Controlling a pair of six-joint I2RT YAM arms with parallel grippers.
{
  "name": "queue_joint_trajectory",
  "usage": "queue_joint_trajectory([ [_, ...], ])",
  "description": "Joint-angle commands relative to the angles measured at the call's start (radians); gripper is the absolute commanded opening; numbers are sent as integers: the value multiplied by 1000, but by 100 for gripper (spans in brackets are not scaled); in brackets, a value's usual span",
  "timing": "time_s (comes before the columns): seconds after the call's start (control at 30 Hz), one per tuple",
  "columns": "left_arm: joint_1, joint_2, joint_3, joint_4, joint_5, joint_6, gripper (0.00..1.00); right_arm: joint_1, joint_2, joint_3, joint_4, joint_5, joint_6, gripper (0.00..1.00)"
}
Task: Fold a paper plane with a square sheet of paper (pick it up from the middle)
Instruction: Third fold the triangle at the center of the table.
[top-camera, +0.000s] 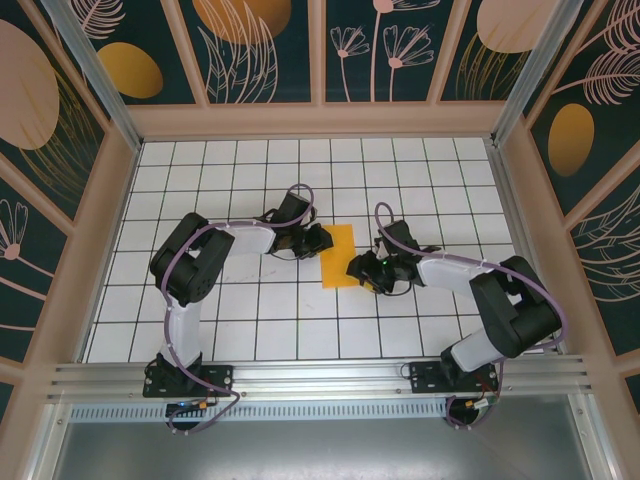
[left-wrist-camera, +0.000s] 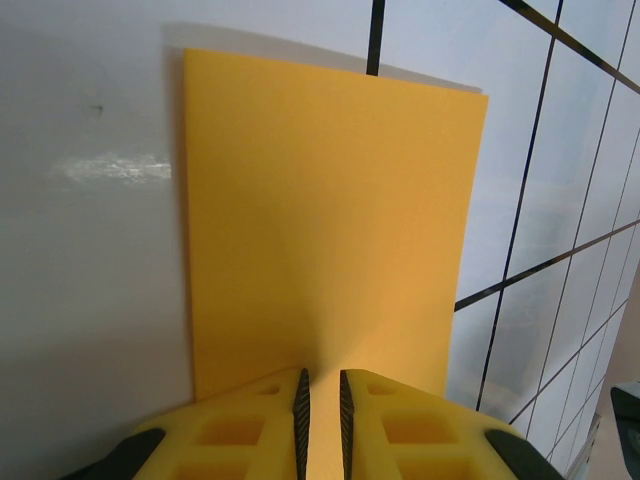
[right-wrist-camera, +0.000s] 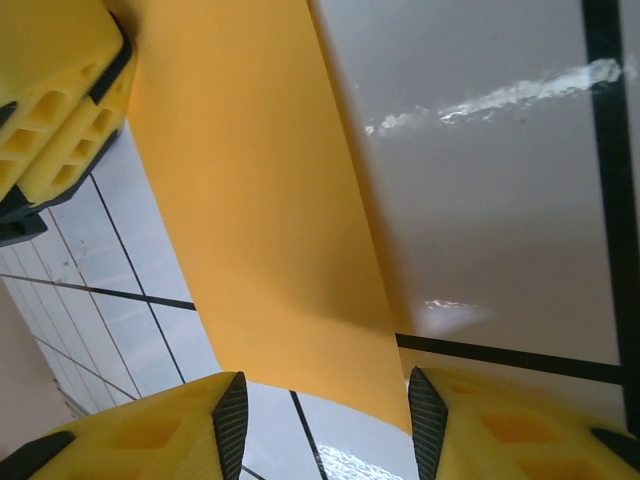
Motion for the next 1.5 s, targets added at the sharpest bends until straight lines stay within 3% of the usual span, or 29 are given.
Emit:
queue_joint_trajectory([
  [0.0, -5, 47, -32, -73, -56, 12, 20, 5, -19, -28, 70, -25, 22, 47],
  [0.23, -4, 45, -36, -73, -54, 14, 19, -4, -52, -56, 126, -18, 76, 39],
  [0.6, -5, 18, -7, -68, -9, 52, 21, -14, -62, -33, 134, -19, 120, 6],
  [0.8, -5, -57, 37, -77, -18, 102, 25, 1, -18, 28, 138, -24, 118, 4],
  [0.97, -4, -99, 55, -90, -166, 145, 25, 21, 21, 77, 65, -10, 79, 4],
  [1.17, -5, -32, 91, -129, -239, 191, 22, 21, 18, 90, 53, 5, 74, 4],
  [1.47, -5, 34, 98, -117, -205, 207, 17, 21, 34, 117, 60, -5, 81, 4],
])
